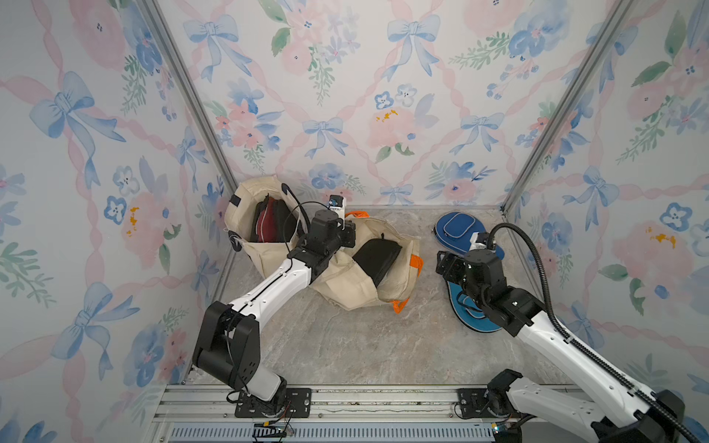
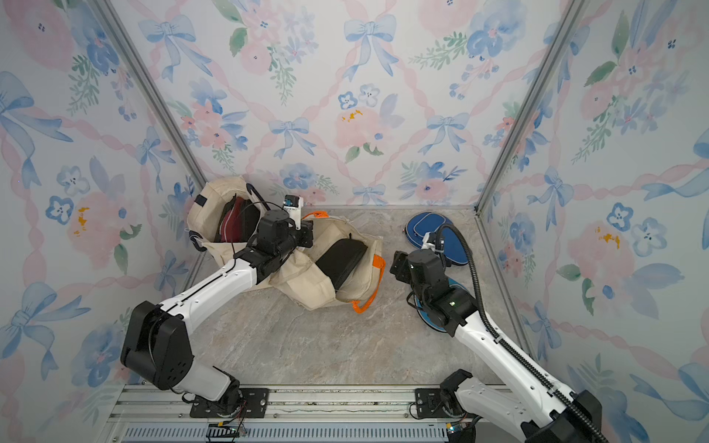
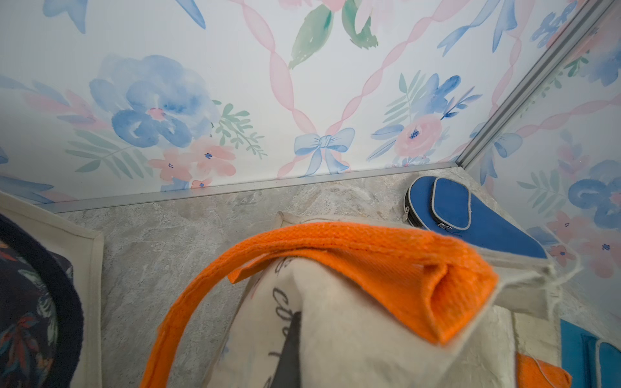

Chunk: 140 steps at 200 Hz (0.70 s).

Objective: Remove the ping pong set from the canvas bag
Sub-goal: Place the ping pong set at the center of the board, then pick up the ping pong set from the canvas bag.

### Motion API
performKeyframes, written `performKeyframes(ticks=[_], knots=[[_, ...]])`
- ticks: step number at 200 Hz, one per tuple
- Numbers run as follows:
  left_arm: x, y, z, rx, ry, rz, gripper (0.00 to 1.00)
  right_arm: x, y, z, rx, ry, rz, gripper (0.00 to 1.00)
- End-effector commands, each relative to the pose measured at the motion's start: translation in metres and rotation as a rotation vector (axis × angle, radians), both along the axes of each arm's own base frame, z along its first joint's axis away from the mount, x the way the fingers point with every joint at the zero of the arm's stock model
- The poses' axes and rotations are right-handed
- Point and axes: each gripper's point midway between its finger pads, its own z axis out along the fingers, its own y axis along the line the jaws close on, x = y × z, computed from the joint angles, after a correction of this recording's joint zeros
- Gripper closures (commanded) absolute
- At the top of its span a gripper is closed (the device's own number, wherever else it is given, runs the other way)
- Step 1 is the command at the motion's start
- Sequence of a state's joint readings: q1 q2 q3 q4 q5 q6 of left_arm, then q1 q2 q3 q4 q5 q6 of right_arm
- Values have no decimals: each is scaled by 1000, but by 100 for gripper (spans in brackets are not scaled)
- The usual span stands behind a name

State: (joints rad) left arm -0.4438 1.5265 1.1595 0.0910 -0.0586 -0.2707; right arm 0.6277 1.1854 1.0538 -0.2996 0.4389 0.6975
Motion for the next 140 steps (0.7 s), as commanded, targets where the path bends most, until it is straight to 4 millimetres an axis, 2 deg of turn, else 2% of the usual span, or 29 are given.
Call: performKeyframes(ticks=[1, 18, 42, 81, 113, 118, 122, 140], knots=[[1, -1, 12, -18, -37, -6, 100, 6, 37, -4, 57, -7, 9, 17], [-1, -3, 13, -15, -41, -13, 100, 7, 71, -18, 94, 34, 77, 18], [-4, -6, 15, -5, -50, -16, 100, 10, 107, -41, 179, 96, 134, 18], [-12, -16, 18, 19, -68, -32, 100, 16, 140, -65, 266, 177, 180, 18], [-17, -23, 19, 35, -76, -43, 100, 22, 164, -93, 359, 267, 202, 19], [-18, -24, 20, 36, -78, -45, 100, 22, 166, -92, 381, 273, 205, 19], [-18, -25, 20, 37, -80, -47, 100, 23, 169, -107, 379, 303, 200, 19], [-19, -27, 19, 38, -79, -52, 100, 25, 175, -124, 417, 352, 186, 19]])
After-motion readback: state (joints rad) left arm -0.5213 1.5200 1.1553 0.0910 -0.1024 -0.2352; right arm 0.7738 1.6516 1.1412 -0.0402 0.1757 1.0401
